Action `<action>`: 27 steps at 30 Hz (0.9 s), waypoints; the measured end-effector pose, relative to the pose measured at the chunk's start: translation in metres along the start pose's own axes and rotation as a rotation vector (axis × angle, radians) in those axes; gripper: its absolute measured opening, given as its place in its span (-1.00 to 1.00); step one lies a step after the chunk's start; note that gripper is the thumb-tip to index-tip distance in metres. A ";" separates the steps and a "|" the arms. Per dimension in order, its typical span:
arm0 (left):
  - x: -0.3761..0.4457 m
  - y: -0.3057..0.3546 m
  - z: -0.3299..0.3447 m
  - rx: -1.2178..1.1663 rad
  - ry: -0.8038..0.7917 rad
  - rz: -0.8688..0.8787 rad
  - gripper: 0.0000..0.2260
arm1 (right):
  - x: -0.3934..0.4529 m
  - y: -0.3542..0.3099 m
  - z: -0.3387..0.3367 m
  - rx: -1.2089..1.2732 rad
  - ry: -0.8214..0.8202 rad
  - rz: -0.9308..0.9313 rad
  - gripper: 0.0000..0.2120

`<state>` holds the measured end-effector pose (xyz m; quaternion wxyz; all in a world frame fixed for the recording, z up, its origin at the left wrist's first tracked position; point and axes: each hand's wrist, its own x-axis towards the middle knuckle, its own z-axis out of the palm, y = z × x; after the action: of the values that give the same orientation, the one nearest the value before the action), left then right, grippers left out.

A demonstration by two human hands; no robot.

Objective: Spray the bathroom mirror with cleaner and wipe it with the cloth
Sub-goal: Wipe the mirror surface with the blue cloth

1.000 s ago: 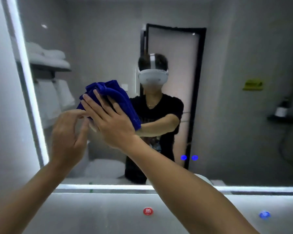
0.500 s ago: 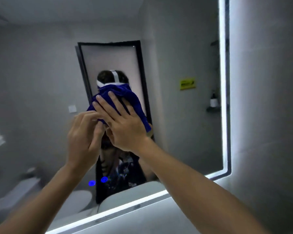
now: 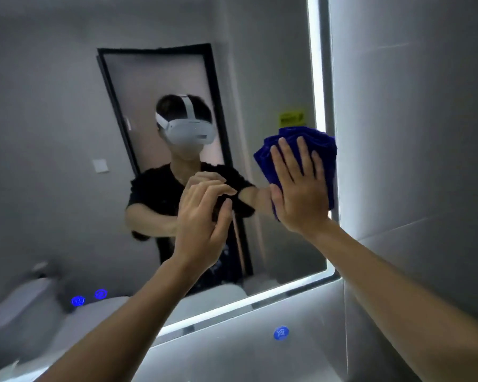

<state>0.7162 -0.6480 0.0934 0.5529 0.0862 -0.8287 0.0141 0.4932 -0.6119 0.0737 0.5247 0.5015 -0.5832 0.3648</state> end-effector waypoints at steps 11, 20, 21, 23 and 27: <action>-0.092 -0.012 -0.011 0.023 -0.042 -0.150 -0.86 | -0.074 -0.014 0.012 0.004 0.003 0.056 -0.45; -0.191 -0.054 -0.083 0.068 0.039 -0.261 -0.85 | -0.188 -0.133 0.037 0.050 -0.031 -0.390 -0.44; -0.202 -0.058 -0.093 0.083 0.034 -0.267 -0.84 | -0.192 -0.148 0.038 0.052 -0.033 -0.419 -0.43; -0.219 -0.066 -0.115 0.124 0.020 -0.279 -0.83 | -0.194 -0.181 0.039 0.073 -0.038 -0.405 -0.40; -0.243 -0.088 -0.171 0.210 0.060 -0.346 -0.82 | -0.182 -0.275 0.037 0.165 -0.063 -0.473 -0.39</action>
<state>0.9769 -0.6833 -0.0703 0.5594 0.2840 -0.7787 0.0079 0.7407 -0.6739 -0.1386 0.5343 0.6764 -0.4339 0.2623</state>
